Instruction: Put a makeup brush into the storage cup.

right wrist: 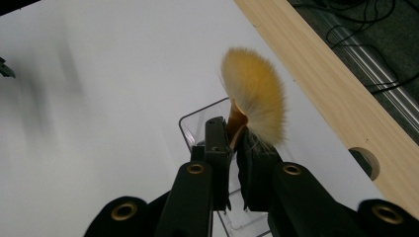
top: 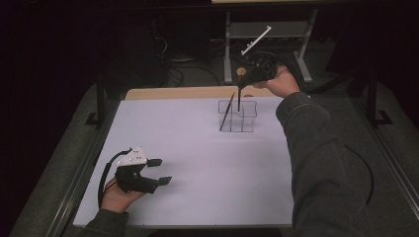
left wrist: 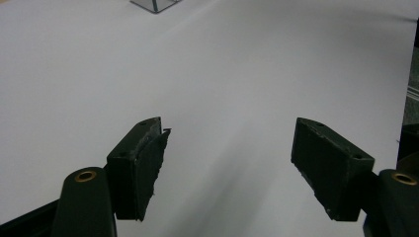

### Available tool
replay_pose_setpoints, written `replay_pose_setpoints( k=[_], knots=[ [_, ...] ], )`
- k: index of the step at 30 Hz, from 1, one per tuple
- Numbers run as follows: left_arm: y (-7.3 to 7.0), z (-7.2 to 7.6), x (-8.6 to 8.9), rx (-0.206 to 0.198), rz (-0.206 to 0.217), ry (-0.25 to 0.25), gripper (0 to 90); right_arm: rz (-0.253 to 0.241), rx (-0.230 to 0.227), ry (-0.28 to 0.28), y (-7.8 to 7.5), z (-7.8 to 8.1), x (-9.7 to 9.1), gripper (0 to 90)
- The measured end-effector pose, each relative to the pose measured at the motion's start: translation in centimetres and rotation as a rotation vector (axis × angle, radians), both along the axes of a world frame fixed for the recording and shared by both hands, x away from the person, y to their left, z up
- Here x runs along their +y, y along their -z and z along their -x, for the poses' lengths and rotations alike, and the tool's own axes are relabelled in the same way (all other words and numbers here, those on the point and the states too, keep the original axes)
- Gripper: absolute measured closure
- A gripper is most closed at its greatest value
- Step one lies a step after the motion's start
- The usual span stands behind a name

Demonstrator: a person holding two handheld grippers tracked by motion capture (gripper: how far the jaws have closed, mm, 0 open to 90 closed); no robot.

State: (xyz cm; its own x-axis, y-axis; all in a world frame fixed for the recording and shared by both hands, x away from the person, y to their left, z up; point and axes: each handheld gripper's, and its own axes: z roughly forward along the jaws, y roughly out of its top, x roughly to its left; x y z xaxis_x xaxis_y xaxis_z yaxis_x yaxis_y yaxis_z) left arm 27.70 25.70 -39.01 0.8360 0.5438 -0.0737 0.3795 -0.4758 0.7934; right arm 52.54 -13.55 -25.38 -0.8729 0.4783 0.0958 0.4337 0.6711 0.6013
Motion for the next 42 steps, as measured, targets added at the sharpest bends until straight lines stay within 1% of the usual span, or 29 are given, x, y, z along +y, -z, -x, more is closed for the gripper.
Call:
replay_pose_setpoints(
  k=[1,6,12,14,16,21,22,24,25,27,28,33,39,42],
  knots=[
    [0.0,0.0,0.0,0.000,-0.002,0.000,27.8,0.000,0.004,0.005,0.0,0.0,0.0,82.8],
    [-0.1,0.0,0.2,-0.001,-0.012,0.003,27.8,0.010,0.009,-0.001,0.3,-0.1,0.2,82.8],
    [-0.1,0.0,0.3,0.001,-0.012,0.004,27.8,0.009,0.014,0.003,0.8,-0.1,0.3,82.7],
    [-0.2,-0.1,0.3,-0.009,-0.021,0.016,27.8,0.005,0.016,0.004,1.0,0.0,0.3,82.8],
    [-0.2,0.0,0.2,0.000,-0.009,0.011,27.8,0.007,0.016,0.006,1.2,0.0,0.3,82.7],
    [-0.2,0.0,0.3,0.005,-0.005,0.004,27.8,0.007,0.025,0.014,1.7,0.0,0.3,82.8],
    [-0.2,0.0,0.3,0.007,-0.004,0.003,27.8,0.006,0.018,0.010,1.8,-0.1,0.3,82.7],
    [-0.2,0.0,0.3,-0.001,-0.010,0.008,27.8,0.006,0.026,0.016,1.8,0.0,0.3,82.8],
    [-0.2,0.0,0.3,0.000,-0.009,0.008,27.8,0.008,0.019,0.010,1.9,-0.1,0.3,82.7],
    [-0.2,0.0,0.2,0.001,-0.008,0.010,27.9,0.005,0.027,0.021,2.0,0.0,0.3,82.7],
    [-0.2,0.0,0.2,0.001,-0.005,0.010,27.9,0.003,0.020,0.016,2.1,0.0,0.3,82.7],
    [-0.2,0.0,0.2,0.004,-0.013,0.013,27.8,0.003,0.026,0.029,2.7,0.0,0.0,82.7],
    [-0.2,0.0,0.1,0.009,-0.006,0.014,27.9,0.000,0.029,0.037,3.2,0.0,-0.1,82.7],
    [-0.2,0.0,0.1,0.004,-0.008,0.014,27.9,0.000,0.033,0.037,3.4,0.0,0.0,82.7]
  ],
)
